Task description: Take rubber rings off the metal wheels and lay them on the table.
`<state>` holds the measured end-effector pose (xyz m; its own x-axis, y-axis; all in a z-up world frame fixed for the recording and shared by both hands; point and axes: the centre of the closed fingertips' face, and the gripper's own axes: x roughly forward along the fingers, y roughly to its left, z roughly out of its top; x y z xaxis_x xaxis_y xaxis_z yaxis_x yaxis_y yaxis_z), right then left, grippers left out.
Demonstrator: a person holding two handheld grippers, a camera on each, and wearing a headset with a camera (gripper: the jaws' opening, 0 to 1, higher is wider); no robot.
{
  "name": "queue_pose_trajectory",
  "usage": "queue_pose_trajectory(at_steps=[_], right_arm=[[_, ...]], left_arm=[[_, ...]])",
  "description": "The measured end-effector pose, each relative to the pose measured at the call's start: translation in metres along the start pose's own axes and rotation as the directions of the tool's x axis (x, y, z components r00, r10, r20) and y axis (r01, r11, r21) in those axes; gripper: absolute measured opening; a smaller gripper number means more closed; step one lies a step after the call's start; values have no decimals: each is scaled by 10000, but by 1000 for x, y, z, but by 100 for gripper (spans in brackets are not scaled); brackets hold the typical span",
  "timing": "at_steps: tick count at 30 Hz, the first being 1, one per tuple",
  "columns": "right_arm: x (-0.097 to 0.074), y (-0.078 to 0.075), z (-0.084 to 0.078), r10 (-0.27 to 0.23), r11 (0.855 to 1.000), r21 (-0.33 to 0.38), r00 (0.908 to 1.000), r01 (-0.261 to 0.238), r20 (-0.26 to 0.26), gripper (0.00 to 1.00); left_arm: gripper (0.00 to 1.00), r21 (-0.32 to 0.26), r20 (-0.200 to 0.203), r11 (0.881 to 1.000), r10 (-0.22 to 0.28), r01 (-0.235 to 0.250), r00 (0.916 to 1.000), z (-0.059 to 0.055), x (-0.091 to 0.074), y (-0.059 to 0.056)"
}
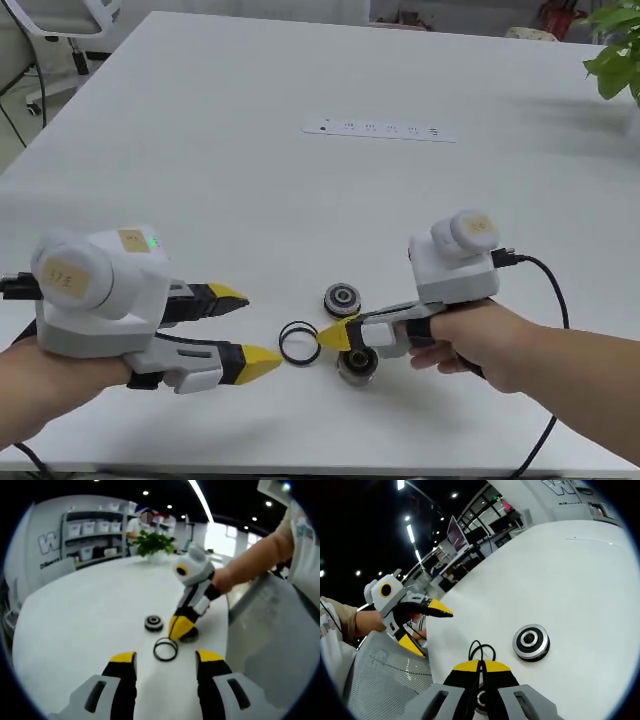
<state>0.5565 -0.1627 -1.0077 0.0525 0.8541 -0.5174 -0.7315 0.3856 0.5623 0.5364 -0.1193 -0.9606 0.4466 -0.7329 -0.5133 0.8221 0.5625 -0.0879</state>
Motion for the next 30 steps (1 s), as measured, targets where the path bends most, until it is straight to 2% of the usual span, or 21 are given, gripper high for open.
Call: queue_pose_trajectory(at_steps=[9, 19, 23, 30], right_arm=[[0, 0, -1, -135, 9990, -435, 9996, 124, -236, 4], [-1, 2, -4, -276, 9913, -1298, 9981, 203, -545, 12], [-4, 5, -3, -122, 9924, -1231, 9990, 68, -426, 15], [-15, 9, 10, 3, 9915, -1300, 9998, 25, 217, 22]], left_arm=[[48, -3, -65, 10000, -27, 27, 10000, -1, -1, 0], [47, 6, -146, 10000, -57, 57, 9999, -1, 0, 1], [47, 3, -180, 10000, -54, 54, 9998, -1, 0, 2], [47, 48, -227, 9999, -109, 110, 9997, 2, 3, 4]])
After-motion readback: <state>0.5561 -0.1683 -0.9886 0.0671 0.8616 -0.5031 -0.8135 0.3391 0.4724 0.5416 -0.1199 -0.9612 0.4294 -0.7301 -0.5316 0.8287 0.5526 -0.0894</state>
